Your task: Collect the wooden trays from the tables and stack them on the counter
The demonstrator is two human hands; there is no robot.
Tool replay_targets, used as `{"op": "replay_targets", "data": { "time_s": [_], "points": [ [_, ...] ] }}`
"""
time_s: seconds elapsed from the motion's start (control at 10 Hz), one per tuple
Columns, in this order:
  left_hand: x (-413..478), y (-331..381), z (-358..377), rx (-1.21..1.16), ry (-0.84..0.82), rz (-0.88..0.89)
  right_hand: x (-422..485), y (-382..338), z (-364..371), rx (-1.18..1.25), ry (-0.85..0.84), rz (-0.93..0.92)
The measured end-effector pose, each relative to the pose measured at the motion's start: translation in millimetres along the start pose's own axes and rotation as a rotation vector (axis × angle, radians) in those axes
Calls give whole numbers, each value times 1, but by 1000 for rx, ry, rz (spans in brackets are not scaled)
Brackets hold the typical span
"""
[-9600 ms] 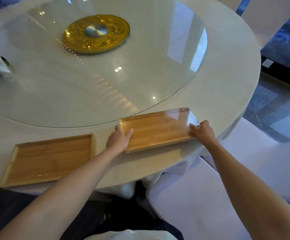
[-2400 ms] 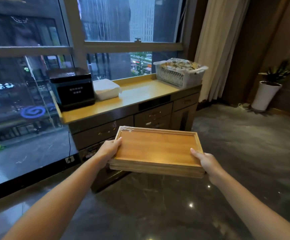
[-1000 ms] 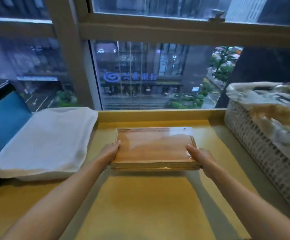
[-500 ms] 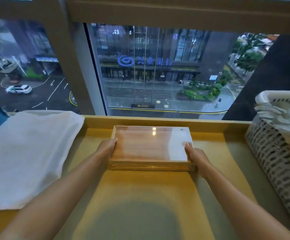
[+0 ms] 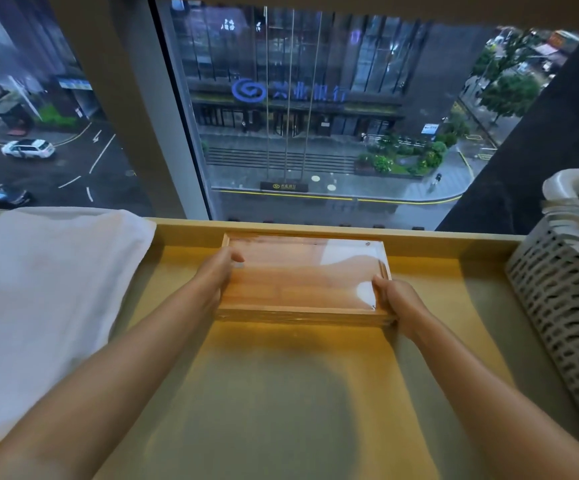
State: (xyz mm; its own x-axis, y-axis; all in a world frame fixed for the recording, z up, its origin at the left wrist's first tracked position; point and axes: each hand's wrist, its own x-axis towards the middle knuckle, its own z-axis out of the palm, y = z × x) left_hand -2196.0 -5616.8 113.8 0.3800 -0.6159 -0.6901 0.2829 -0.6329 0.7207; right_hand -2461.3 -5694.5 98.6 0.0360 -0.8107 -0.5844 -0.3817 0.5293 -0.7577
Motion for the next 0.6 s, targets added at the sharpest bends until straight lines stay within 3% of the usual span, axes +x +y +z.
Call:
{"op": "replay_targets", "data": {
  "time_s": [0.2, 0.4, 0.6],
  "points": [
    [-17, 6, -8, -34, -24, 42, -6, -3, -1, -14, -18, -30],
    [-34, -1, -20, -38, 9, 232, -28, -13, -1, -135, 31, -122],
    [-54, 15, -42, 501, 285, 636, -66, -39, 13, -399, 95, -447]
  ]
}}
